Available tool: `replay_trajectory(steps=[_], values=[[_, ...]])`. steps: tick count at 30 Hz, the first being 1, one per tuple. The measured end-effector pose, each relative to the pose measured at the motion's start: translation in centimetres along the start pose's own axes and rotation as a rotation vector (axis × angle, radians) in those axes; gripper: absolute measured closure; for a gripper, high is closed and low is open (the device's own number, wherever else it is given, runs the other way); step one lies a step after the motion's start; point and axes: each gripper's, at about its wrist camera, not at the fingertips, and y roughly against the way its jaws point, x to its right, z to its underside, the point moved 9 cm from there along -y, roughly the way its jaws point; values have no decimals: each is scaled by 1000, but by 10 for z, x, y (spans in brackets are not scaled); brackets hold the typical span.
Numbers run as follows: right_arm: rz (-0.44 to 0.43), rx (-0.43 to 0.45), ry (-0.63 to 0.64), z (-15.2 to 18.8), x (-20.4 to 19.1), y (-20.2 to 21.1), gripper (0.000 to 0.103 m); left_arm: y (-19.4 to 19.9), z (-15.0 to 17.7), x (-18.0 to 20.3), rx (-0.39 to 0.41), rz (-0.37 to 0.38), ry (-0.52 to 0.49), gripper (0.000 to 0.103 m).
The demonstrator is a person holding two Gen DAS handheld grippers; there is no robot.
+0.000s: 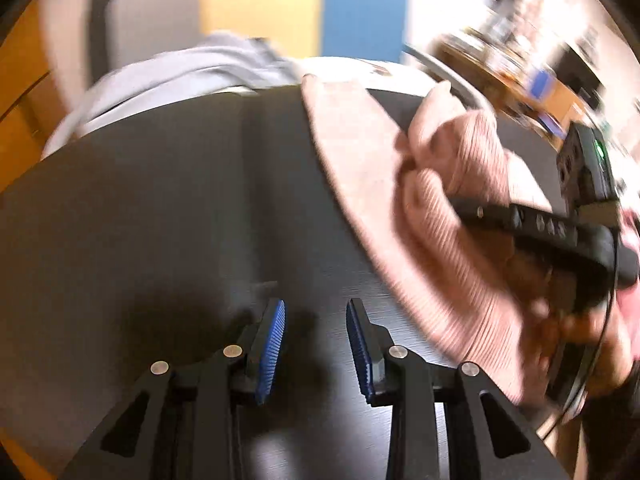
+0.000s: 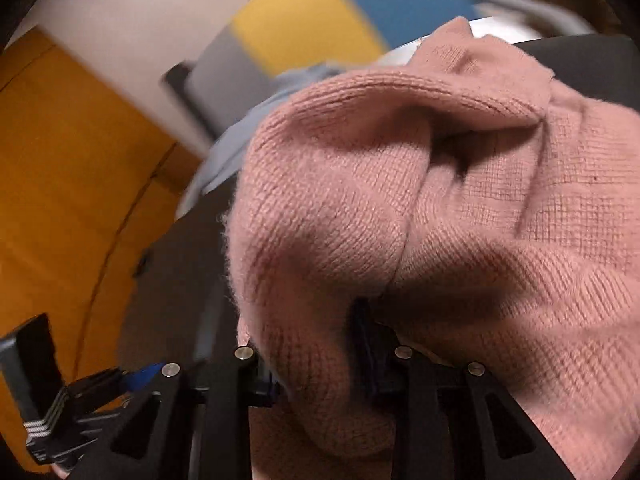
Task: Fold clothes
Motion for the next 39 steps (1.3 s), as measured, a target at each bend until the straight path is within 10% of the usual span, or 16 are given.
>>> replay_trajectory(steps=[9, 18, 26, 31, 34, 39], values=[[-231, 16, 79, 21, -113, 0, 27, 11, 27, -81, 15, -48, 154, 71], [283, 160, -59, 51, 40, 146, 18, -18, 49, -28, -47, 100, 45, 70], [519, 67, 125, 98, 47, 128, 16, -33, 28, -15, 9, -70, -8, 57], [349, 29, 72, 90, 38, 103, 2, -39, 10, -22, 53, -200, -20, 73], [90, 5, -31, 89, 19, 91, 0, -42, -7, -31, 83, -298, -15, 85], [-72, 52, -151, 71, 16, 78, 0, -21, -10, -127, 73, -445, 177, 86]])
